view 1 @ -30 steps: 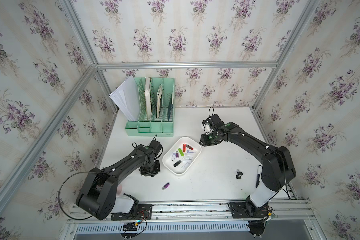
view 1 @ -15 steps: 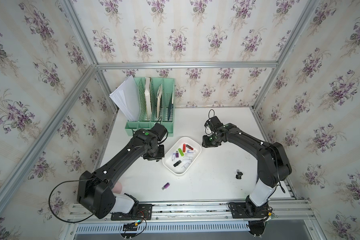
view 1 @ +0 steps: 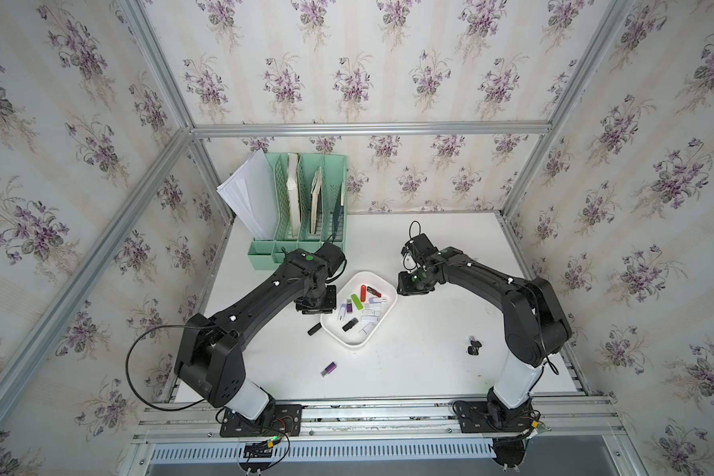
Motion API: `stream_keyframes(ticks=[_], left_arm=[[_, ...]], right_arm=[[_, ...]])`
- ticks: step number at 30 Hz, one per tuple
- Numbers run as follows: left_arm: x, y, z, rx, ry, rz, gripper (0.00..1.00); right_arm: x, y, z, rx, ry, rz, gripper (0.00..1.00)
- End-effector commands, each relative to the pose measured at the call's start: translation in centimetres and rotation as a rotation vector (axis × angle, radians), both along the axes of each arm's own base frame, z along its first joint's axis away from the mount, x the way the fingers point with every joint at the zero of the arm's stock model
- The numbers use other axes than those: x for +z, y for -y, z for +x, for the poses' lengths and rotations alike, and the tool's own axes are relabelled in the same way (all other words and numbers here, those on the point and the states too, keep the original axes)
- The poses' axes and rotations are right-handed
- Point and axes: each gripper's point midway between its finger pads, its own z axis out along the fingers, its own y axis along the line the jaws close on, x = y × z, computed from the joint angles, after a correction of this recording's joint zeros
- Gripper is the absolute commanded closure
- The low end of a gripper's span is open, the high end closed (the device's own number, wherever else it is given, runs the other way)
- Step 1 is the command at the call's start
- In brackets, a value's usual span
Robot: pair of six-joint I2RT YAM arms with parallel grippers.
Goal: Put the usb flash drive into the storage box
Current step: Adjust the storage box at the center of the board.
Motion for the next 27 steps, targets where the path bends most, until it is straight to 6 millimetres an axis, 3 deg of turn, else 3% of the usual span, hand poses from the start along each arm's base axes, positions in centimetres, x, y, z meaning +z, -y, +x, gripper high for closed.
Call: stream_keyframes(ticks=[1, 5, 8, 12, 14, 27], left_arm=[[-0.7, -0.3, -0.1, -0.004, -0.006, 0.01, 0.52], [-1.8, -0.7, -0.6, 0.004, -0.036, 0.016, 0.51], [-2.3, -1.2, -0.9, 0.012, -0.052, 0.02, 0.53], [-2.2, -1.9, -1.3, 0.025, -0.065, 0.019, 0.64], [-2.3, -2.0, -1.6, 0.026, -0.077, 0.021, 0.72], [-6.9, -1.7, -4.0, 0.059, -0.221, 0.004, 0.84]], right_arm=[[0.1, -0.5, 0.4, 0.016, 0.005, 0.014, 0.6], [0.7, 1.0, 0.7, -0.033, 0.035, -0.045, 0.6], [2.9, 1.7, 1.5, -0.063, 0.085, -0.053, 0.59], [7.4, 0.3, 2.1, -0.032, 0.149, 0.035, 0.59], [7.9, 0.0, 2.5, -0.014, 0.149, 0.029, 0.59], [2.4, -1.2, 6.8, 0.03, 0.047, -0.045, 0.58]])
